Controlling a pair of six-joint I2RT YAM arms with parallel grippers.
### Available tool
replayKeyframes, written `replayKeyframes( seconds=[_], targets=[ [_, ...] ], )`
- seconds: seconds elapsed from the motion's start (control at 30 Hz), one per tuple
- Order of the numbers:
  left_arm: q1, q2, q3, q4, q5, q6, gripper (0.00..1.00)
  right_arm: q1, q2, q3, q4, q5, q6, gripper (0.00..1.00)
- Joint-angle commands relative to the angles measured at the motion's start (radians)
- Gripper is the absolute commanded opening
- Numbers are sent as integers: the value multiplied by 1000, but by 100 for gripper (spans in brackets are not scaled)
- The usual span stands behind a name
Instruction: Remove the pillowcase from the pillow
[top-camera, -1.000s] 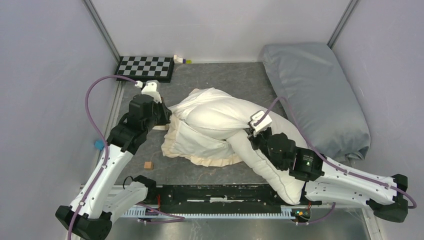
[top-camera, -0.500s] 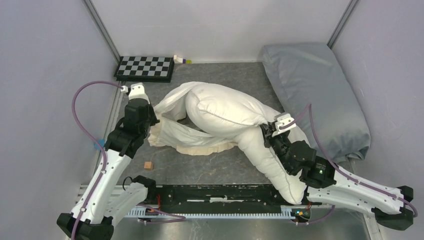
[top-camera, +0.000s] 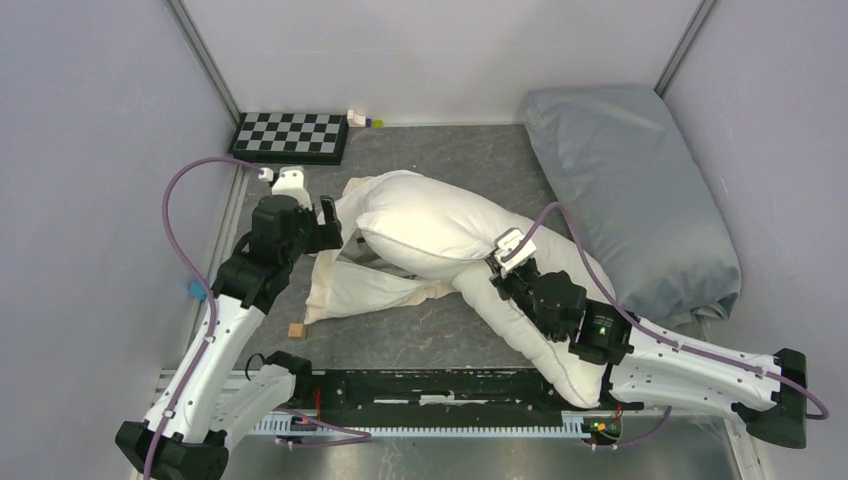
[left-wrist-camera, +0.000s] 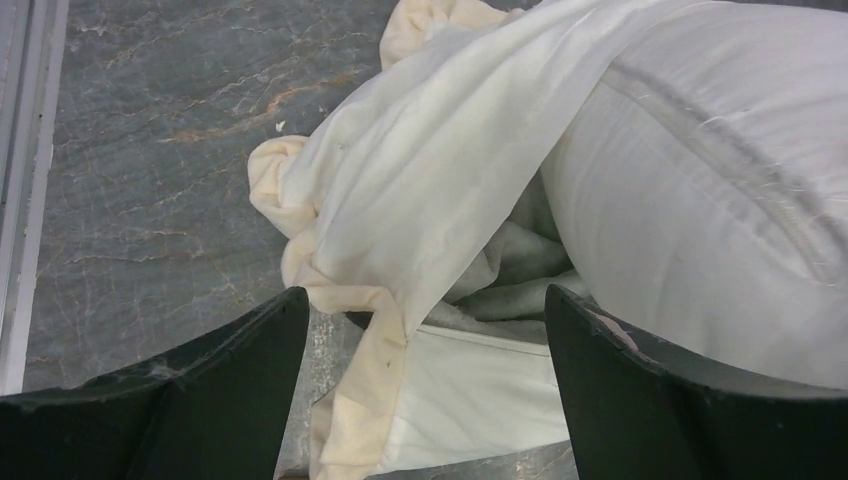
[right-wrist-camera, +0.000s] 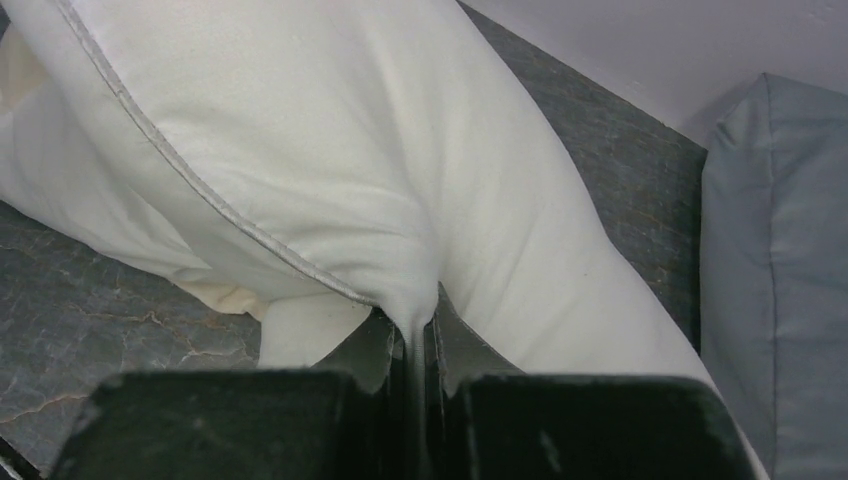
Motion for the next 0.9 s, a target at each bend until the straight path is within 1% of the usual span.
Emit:
replayKeyframes(
  seconds=[0.0, 0.1, 0.17, 0.23, 0.37, 0.4, 0.53, 0.63, 0.73, 0.87],
  targets=[
    [5, -29, 11, 44, 35, 35, 94, -18, 1, 21, -14, -9, -24, 0],
    [5, -29, 4, 50, 56, 33, 95, -18, -20, 18, -23, 21, -5, 0],
    [5, -24, 0, 52, 62, 15, 100, -18, -49, 11, -22, 45, 3, 1],
    [5, -16, 4, 38, 49, -55, 100, -18, -83, 4, -18, 65, 6, 2],
    [5, 2, 15, -27, -8, -269, 100, -18, -139, -9, -25, 77, 7, 2],
    [5, 3, 7, -29, 4, -317, 100, -18, -146, -10, -29, 78, 8, 2],
    [6, 20, -88, 8, 67, -476, 100, -18, -155, -9, -52, 85, 17, 2],
    [5, 50, -152, 31, 116, -566, 100, -18, -154, -6, -58, 81, 21, 2],
    [5, 65, -228, 122, 205, -603, 100, -18, -155, -2, -66, 73, 20, 2],
    [5, 100, -287, 185, 183, -641, 100, -18, -166, -2, -73, 65, 23, 2]
  ],
)
